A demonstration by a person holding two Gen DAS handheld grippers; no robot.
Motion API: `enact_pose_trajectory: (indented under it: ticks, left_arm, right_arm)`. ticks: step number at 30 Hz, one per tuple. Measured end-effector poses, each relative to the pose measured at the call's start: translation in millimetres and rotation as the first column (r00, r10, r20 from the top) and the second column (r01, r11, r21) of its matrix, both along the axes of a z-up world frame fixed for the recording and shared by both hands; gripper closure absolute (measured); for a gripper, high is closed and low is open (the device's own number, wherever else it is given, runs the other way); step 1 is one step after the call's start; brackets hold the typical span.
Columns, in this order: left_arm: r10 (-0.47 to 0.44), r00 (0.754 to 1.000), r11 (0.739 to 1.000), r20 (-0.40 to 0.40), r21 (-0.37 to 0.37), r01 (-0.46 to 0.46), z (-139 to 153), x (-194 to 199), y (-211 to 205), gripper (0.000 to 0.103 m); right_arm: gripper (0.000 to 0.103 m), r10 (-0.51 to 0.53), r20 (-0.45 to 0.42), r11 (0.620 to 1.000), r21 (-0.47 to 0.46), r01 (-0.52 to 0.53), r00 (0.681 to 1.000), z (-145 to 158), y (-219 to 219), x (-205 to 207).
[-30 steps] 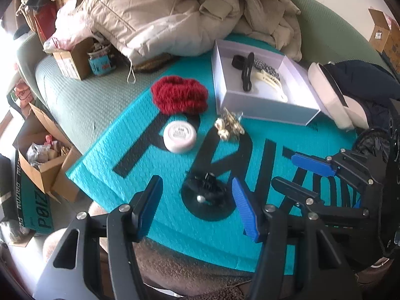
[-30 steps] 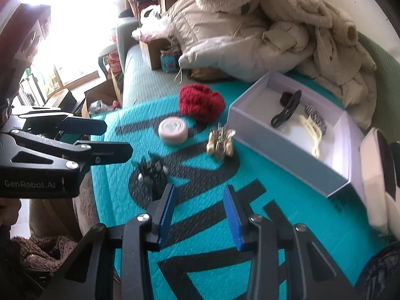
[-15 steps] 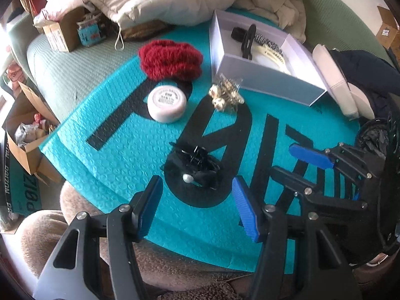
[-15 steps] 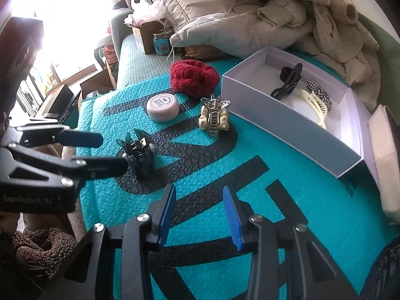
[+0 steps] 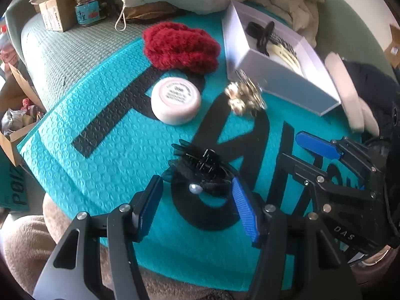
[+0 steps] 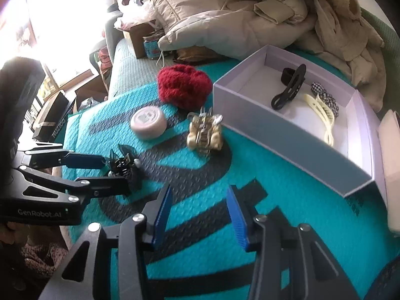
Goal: Organize objects
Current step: 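Grasp the gold claw clip with the right tool while the left tool reaches the small black clip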
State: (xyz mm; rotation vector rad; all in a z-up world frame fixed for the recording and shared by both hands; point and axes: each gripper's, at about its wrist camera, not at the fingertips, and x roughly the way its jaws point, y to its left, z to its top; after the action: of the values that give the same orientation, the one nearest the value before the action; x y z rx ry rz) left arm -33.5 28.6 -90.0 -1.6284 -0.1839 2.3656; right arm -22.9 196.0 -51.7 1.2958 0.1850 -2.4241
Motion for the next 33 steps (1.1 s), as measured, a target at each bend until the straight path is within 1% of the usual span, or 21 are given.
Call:
enact_pose_trajectory:
  ticks: [4,8,10,12,13,16,18,20,22,26,28,29,30,32,33]
  left_arm:
    - [0.009,1.000,0.999,-0.022,-0.034,-0.010,-1,-10,-7,0.047]
    - [0.028,0.999,0.998,-0.034,-0.046,-0.030,0,-17,-14,0.047]
    - [0.036,0.999,0.999,-0.028,-0.025,-0.037,1,-20,-20,0.047]
    - [0.041,0.999,0.998,-0.025,0.040,-0.040,4,-22,-25,0.047]
    - [0.048,0.998,0.997,-0.029,0.057,-0.046,6,-23,-27,0.047]
    - [0.056,0.998,0.998,-0.034,0.025,-0.055,5,-26,-28,0.047]
    - [0.067,0.998,0.998,-0.010,0.018,-0.067,0,-31,-30,0.046]
    - [0.075,0.997,0.997,0.000,0.029,-0.075,-2,-34,-31,0.044]
    - [0.067,0.998,0.997,-0.002,0.022,-0.067,-3,-36,-28,0.038]
    - [0.041,0.999,0.998,-0.017,-0.040,-0.042,-5,-36,-15,0.037]
    - [0.037,0.999,0.998,-0.024,-0.052,-0.038,-5,-36,-12,0.037]
    - [0.037,0.999,0.998,-0.028,-0.053,-0.038,-6,-35,-11,0.037]
    - [0.036,0.999,0.998,-0.031,-0.050,-0.038,-6,-35,-11,0.037]
    - [0.035,0.998,0.998,-0.043,-0.046,-0.037,-6,-35,-11,0.043]
    - [0.033,0.998,0.998,-0.050,-0.061,-0.036,-7,-35,-11,0.051]
  right_arm:
    - [0.057,0.006,-0.012,1.000,0.013,-0.006,1.000,0,-5,-13]
    - [0.057,0.020,-0.015,0.999,0.032,-0.020,1.000,-3,-13,-24]
    - [0.057,0.025,-0.011,0.999,0.039,-0.025,1.000,-6,-16,-30]
    - [0.057,0.020,-0.002,0.999,0.040,-0.020,1.000,-9,-19,-36]
    - [0.057,0.017,0.002,0.999,0.038,-0.017,1.000,-10,-20,-38]
    - [0.056,0.015,0.008,0.999,0.039,-0.015,1.000,-13,-22,-47]
    - [0.056,0.019,0.010,0.999,0.044,-0.019,1.000,-14,-24,-52]
    - [0.056,0.022,0.007,0.999,0.045,-0.023,1.000,-15,-25,-57]
    - [0.056,0.024,0.004,0.998,0.049,-0.024,1.000,-16,-27,-62]
    - [0.056,0.042,-0.012,0.997,0.069,-0.041,0.999,-19,-33,-64]
    - [0.056,0.050,-0.019,0.996,0.073,-0.049,0.999,-20,-34,-62]
    - [0.058,0.053,-0.020,0.996,0.070,-0.051,0.998,-21,-34,-62]
    - [0.061,0.050,-0.023,0.996,0.069,-0.049,0.998,-21,-33,-61]
    - [0.061,0.046,-0.027,0.997,0.067,-0.044,0.999,-21,-32,-59]
    - [0.061,0.045,-0.025,0.997,0.065,-0.043,0.999,-21,-31,-58]
